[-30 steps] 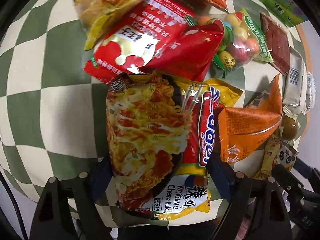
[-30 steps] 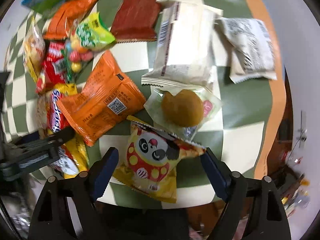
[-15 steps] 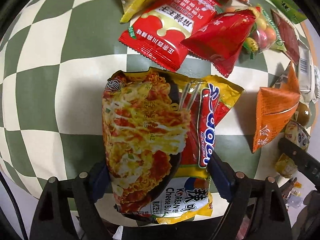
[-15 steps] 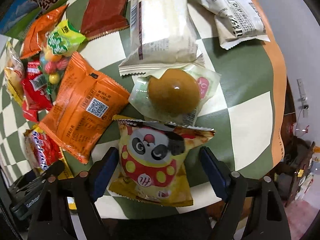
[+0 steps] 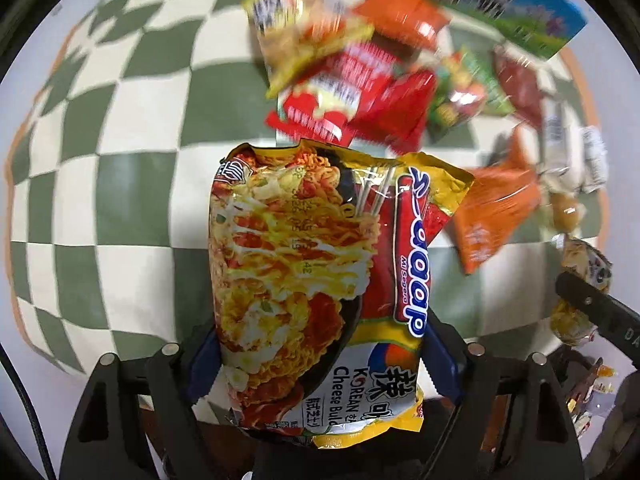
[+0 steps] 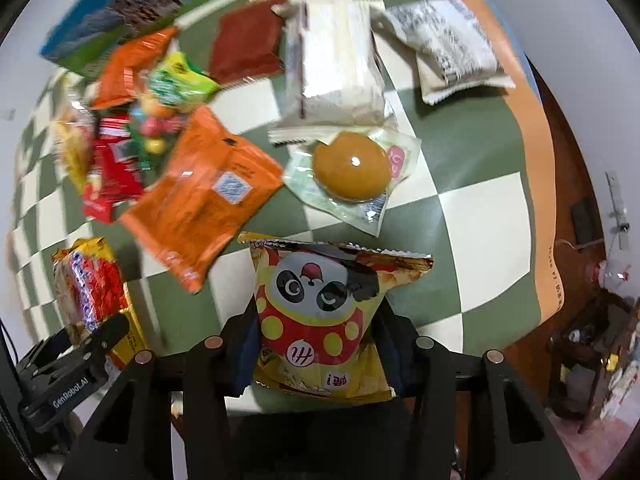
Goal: Organize snacks
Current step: 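Carry both bags into the cardboard box and open both tools to release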
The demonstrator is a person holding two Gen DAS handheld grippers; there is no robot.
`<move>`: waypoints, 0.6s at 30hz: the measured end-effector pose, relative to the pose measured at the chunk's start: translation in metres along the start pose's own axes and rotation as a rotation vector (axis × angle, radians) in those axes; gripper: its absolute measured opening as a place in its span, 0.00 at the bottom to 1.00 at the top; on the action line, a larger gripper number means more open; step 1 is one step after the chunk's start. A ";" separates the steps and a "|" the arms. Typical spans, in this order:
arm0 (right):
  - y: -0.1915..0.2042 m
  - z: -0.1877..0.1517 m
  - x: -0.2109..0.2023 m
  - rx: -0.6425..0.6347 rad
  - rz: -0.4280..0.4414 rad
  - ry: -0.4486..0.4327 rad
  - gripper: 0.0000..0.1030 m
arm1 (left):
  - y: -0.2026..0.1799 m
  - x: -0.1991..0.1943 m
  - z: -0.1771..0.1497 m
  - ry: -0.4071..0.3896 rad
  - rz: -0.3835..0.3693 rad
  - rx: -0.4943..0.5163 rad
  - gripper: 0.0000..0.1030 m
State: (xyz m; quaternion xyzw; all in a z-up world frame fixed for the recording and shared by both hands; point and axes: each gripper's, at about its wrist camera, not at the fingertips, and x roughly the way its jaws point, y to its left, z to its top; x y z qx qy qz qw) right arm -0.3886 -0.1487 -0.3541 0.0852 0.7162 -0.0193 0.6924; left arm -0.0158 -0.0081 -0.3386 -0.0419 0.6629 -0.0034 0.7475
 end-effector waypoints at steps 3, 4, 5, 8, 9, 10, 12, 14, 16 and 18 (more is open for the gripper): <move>-0.004 -0.004 -0.033 -0.027 0.047 -0.035 0.51 | -0.011 -0.030 -0.020 -0.043 -0.043 -0.017 0.81; -0.003 0.002 -0.042 -0.035 0.064 -0.049 0.51 | -0.014 -0.036 -0.029 -0.054 -0.056 -0.019 0.81; -0.002 0.005 -0.053 -0.042 0.086 -0.066 0.51 | -0.019 -0.046 -0.037 -0.074 -0.070 -0.019 0.81; -0.002 0.035 -0.093 -0.063 0.144 -0.121 0.50 | -0.037 -0.077 -0.054 -0.141 -0.112 -0.004 0.81; -0.001 0.043 -0.109 -0.074 0.169 -0.146 0.50 | -0.035 -0.086 -0.053 -0.155 -0.125 -0.005 0.81; 0.010 0.065 -0.112 -0.079 0.185 -0.160 0.50 | -0.035 -0.093 -0.050 -0.166 -0.140 -0.004 0.81; 0.008 0.102 -0.137 -0.106 0.224 -0.198 0.50 | -0.034 -0.113 -0.035 -0.192 -0.172 -0.005 0.81; 0.016 0.145 -0.147 -0.128 0.252 -0.235 0.50 | -0.035 -0.120 -0.015 -0.213 -0.188 -0.002 0.81; 0.035 0.185 -0.149 -0.151 0.254 -0.271 0.50 | -0.026 -0.122 0.007 -0.223 -0.186 -0.003 0.81; 0.041 0.227 -0.155 -0.172 0.244 -0.310 0.50 | -0.020 -0.116 0.039 -0.231 -0.161 -0.005 0.81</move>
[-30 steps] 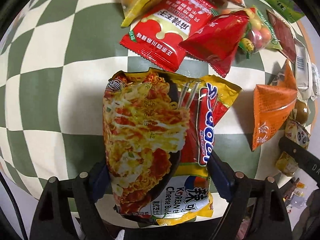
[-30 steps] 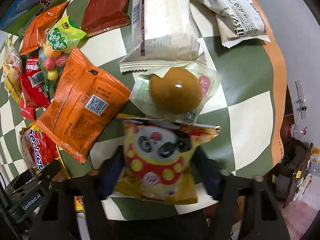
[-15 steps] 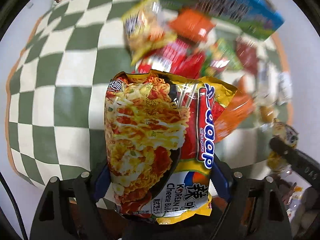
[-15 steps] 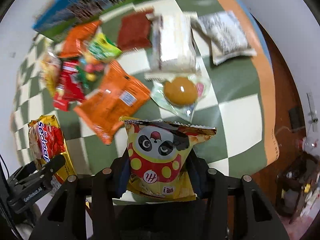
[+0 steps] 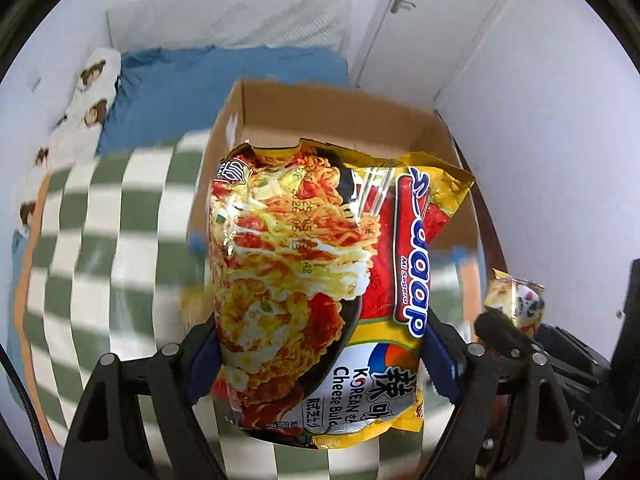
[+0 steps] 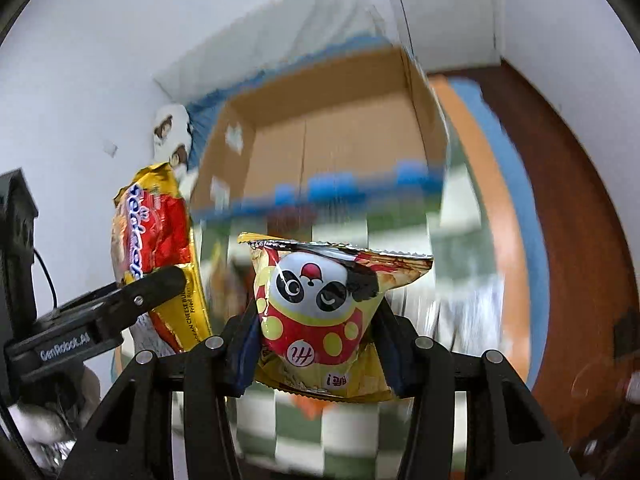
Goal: Organize snacks
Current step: 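Carry both bags into the cardboard box and open both tools to release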
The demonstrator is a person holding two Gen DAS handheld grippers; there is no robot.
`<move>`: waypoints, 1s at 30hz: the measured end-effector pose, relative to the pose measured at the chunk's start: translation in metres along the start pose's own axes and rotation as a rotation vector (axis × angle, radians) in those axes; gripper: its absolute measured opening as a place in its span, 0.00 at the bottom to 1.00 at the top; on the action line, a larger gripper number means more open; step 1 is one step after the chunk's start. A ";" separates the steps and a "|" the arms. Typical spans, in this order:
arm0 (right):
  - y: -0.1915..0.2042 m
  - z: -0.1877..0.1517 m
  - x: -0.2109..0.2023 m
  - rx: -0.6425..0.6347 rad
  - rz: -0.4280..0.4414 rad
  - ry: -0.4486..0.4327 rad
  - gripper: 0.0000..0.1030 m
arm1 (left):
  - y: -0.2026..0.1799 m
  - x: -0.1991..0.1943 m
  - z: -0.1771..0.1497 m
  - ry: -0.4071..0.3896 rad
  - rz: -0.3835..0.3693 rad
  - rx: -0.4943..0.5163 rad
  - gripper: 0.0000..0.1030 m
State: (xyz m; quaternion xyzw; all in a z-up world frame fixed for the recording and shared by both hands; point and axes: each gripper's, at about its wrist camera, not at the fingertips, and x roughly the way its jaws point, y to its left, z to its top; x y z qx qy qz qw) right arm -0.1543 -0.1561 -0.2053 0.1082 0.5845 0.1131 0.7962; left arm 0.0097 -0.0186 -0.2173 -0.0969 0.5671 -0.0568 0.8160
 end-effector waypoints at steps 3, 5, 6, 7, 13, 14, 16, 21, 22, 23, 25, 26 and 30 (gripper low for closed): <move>-0.003 0.052 0.023 -0.014 -0.004 -0.009 0.50 | 0.014 0.029 0.035 0.028 0.025 -0.011 0.81; -0.006 0.083 0.043 -0.026 -0.018 -0.012 0.50 | 0.025 0.053 0.053 0.054 0.039 -0.017 0.81; -0.006 0.099 0.053 -0.038 -0.022 -0.006 0.50 | 0.031 0.069 0.063 0.075 0.043 -0.020 0.81; -0.008 0.113 0.064 -0.039 -0.025 0.003 0.50 | 0.035 0.078 0.067 0.092 0.045 -0.024 0.81; -0.013 0.174 0.134 -0.058 -0.060 0.065 0.50 | 0.067 0.143 0.077 0.219 0.036 -0.080 0.81; -0.014 0.181 0.143 -0.062 -0.068 0.077 0.50 | 0.073 0.154 0.075 0.232 0.042 -0.084 0.81; -0.018 0.193 0.165 -0.063 -0.083 0.101 0.50 | 0.075 0.165 0.080 0.252 0.045 -0.090 0.81; -0.023 0.208 0.206 -0.078 -0.112 0.139 0.50 | 0.084 0.191 0.088 0.290 0.063 -0.095 0.81; -0.022 0.207 0.209 -0.079 -0.116 0.142 0.50 | 0.082 0.194 0.089 0.296 0.067 -0.096 0.81; -0.023 0.210 0.216 -0.079 -0.115 0.148 0.50 | 0.079 0.197 0.090 0.308 0.066 -0.095 0.81; -0.025 0.214 0.228 -0.082 -0.116 0.180 0.52 | 0.070 0.198 0.085 0.335 0.057 -0.098 0.82; -0.028 0.217 0.235 -0.084 -0.122 0.194 0.53 | 0.071 0.201 0.085 0.337 0.063 -0.092 0.82; -0.033 0.222 0.254 -0.077 -0.154 0.256 0.90 | 0.067 0.203 0.084 0.323 0.100 -0.066 0.89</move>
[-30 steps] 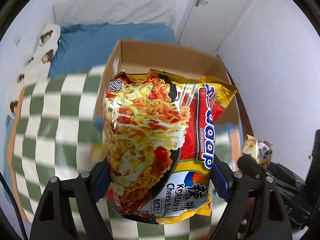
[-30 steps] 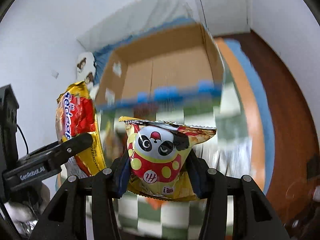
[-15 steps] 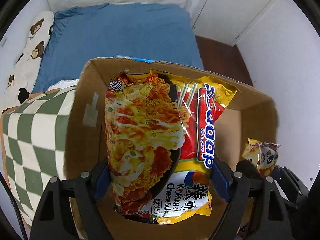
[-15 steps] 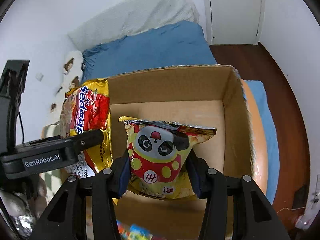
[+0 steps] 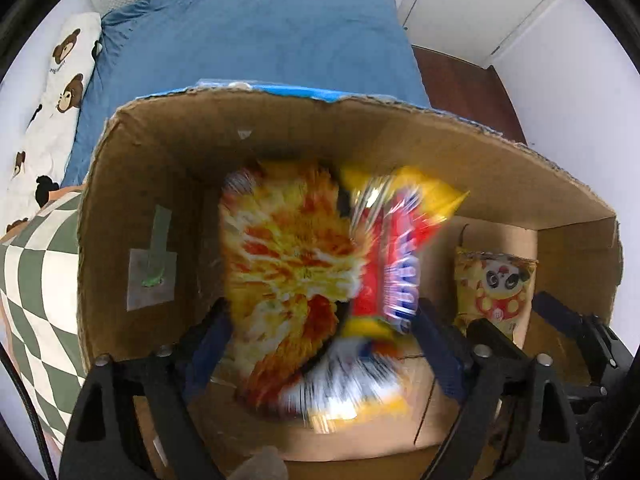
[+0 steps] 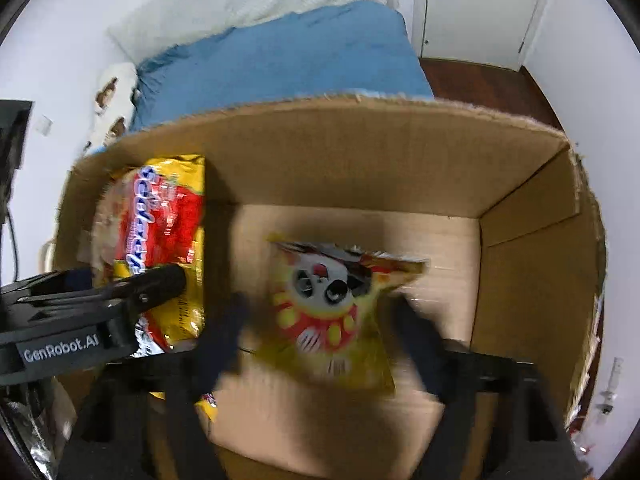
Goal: Organize snacks
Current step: 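Carry both bags into the cardboard box and open both tools to release, then grasp the yellow cookie bag with the left tool while the right tool grasps the white packet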
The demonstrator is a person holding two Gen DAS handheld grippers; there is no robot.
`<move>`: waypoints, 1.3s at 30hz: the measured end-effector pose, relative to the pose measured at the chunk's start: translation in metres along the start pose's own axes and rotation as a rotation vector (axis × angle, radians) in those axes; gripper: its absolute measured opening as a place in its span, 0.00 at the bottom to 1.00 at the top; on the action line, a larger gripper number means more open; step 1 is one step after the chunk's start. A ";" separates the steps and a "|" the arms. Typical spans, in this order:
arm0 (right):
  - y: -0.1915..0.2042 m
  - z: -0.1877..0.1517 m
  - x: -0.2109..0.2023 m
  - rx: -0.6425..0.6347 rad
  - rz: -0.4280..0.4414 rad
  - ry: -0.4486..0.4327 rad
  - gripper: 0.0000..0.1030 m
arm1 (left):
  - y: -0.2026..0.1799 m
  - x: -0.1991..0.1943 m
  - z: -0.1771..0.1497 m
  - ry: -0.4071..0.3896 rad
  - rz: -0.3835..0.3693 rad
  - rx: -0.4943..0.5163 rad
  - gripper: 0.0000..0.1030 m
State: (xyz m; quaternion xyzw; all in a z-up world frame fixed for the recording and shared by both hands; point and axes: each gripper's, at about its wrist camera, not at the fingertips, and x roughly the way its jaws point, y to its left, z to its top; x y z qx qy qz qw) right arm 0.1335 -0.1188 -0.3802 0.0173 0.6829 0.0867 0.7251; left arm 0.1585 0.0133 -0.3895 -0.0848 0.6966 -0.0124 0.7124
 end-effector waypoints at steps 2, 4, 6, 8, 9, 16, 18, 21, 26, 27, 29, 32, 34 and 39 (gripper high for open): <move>-0.004 -0.001 0.004 0.007 -0.005 0.011 0.90 | -0.002 -0.003 -0.003 -0.011 0.002 0.011 0.89; -0.008 -0.002 0.006 0.015 -0.012 0.010 0.90 | -0.004 -0.009 -0.007 -0.028 0.005 0.021 0.89; -0.013 -0.001 0.006 0.016 -0.018 0.013 0.90 | -0.006 -0.014 -0.010 -0.056 0.012 0.035 0.89; -0.013 -0.006 0.000 0.015 -0.020 0.006 0.90 | -0.009 -0.023 -0.015 -0.081 0.026 0.047 0.89; -0.013 -0.008 -0.004 0.015 -0.019 0.000 0.90 | -0.012 -0.027 -0.018 -0.095 0.027 0.052 0.89; -0.002 -0.032 -0.038 0.016 -0.049 -0.083 0.90 | -0.019 -0.065 -0.050 -0.212 0.046 0.055 0.89; -0.004 -0.040 -0.051 0.025 -0.053 -0.113 0.90 | -0.017 -0.074 -0.062 -0.243 0.052 0.064 0.89; -0.005 -0.056 -0.071 0.023 -0.071 -0.157 0.90 | -0.011 -0.089 -0.070 -0.286 0.064 0.073 0.89; -0.002 -0.082 -0.104 0.015 -0.081 -0.215 0.90 | -0.012 -0.110 -0.092 -0.356 0.081 0.099 0.89; -0.001 -0.086 -0.111 0.010 -0.086 -0.227 0.90 | -0.011 -0.114 -0.097 -0.365 0.083 0.099 0.89; 0.002 -0.095 -0.123 0.005 -0.097 -0.255 0.90 | -0.010 -0.122 -0.104 -0.383 0.078 0.098 0.89; 0.004 -0.110 -0.144 0.006 -0.097 -0.289 0.90 | -0.010 -0.136 -0.118 -0.406 0.065 0.092 0.89; 0.006 -0.119 -0.156 0.006 -0.095 -0.310 0.90 | -0.012 -0.146 -0.126 -0.425 0.066 0.092 0.89; 0.009 -0.141 -0.183 0.017 -0.079 -0.350 0.90 | -0.010 -0.165 -0.147 -0.446 0.058 0.076 0.89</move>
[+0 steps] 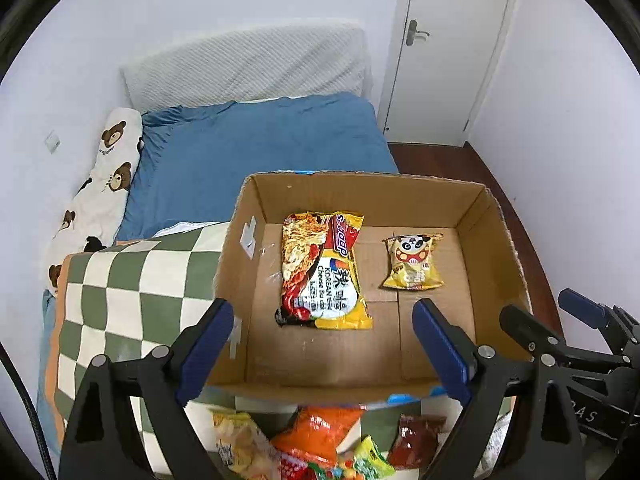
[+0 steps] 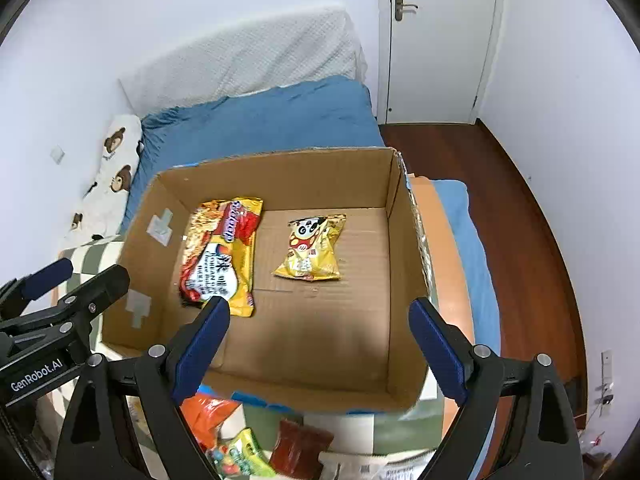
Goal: Organize snacks
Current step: 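Grasp the yellow cookie bag with the left tool while the right tool grasps the white packet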
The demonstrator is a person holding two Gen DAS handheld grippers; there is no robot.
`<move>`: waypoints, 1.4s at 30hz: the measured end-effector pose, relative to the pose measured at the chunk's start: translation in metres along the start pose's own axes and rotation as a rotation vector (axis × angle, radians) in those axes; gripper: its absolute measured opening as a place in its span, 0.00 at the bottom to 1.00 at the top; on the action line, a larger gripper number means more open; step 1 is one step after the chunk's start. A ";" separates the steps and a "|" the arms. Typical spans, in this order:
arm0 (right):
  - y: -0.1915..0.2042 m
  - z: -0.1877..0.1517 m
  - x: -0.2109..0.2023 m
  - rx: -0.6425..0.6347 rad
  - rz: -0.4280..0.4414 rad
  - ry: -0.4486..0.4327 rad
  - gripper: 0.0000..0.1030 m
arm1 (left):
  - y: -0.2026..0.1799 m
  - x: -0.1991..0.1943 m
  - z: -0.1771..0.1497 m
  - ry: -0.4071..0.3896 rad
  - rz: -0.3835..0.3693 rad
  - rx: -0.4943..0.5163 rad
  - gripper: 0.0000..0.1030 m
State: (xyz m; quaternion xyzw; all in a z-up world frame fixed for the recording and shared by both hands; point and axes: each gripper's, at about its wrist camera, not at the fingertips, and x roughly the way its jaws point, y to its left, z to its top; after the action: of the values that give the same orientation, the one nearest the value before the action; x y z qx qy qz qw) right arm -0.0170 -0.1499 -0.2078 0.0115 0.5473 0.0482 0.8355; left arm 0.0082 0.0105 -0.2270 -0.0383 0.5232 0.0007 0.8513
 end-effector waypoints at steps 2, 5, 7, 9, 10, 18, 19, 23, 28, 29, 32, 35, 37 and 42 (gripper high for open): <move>0.001 -0.005 -0.012 0.008 0.014 -0.006 0.90 | 0.002 -0.010 -0.006 -0.003 -0.002 -0.011 0.89; -0.001 -0.020 -0.021 0.040 0.060 0.020 0.90 | 0.008 -0.018 -0.021 0.019 0.012 -0.021 0.89; -0.003 -0.036 -0.021 0.066 0.099 0.056 0.90 | 0.013 -0.019 -0.036 0.045 0.021 -0.027 0.89; -0.008 -0.059 -0.017 0.093 0.128 0.111 0.90 | 0.025 -0.016 -0.061 0.088 0.054 -0.043 0.89; -0.011 -0.075 -0.012 0.108 0.144 0.139 0.90 | 0.030 -0.013 -0.074 0.110 0.065 -0.054 0.89; -0.042 -0.173 0.034 0.154 0.142 0.331 0.90 | 0.065 0.039 -0.178 0.377 0.171 -0.104 0.89; -0.044 -0.183 0.042 0.154 0.137 0.351 0.90 | 0.064 0.044 -0.182 0.387 0.180 -0.091 0.89; -0.052 -0.209 0.069 0.171 0.112 0.412 0.90 | 0.054 0.071 -0.176 0.411 0.198 -0.018 0.89; -0.054 -0.225 0.090 0.202 0.076 0.442 0.76 | 0.082 0.102 -0.163 0.473 0.134 -0.159 0.89; -0.054 -0.228 0.094 0.210 0.069 0.450 0.74 | 0.089 0.108 -0.160 0.481 0.124 -0.191 0.89; -0.056 -0.239 0.105 0.255 0.058 0.472 0.66 | 0.108 0.124 -0.155 0.510 0.096 -0.257 0.89; -0.057 -0.243 0.105 0.279 0.038 0.461 0.63 | 0.121 0.144 -0.155 0.545 0.072 -0.299 0.89; -0.057 -0.244 0.105 0.285 0.033 0.460 0.61 | 0.128 0.157 -0.158 0.566 0.051 -0.327 0.89; -0.055 -0.244 0.097 0.291 0.043 0.464 0.61 | 0.136 0.172 -0.168 0.555 0.025 -0.327 0.74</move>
State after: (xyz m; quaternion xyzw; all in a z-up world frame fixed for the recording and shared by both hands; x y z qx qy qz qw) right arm -0.1979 -0.2042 -0.3986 0.1316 0.7247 -0.0118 0.6763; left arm -0.0696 0.1286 -0.4645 -0.1670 0.7287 0.0847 0.6587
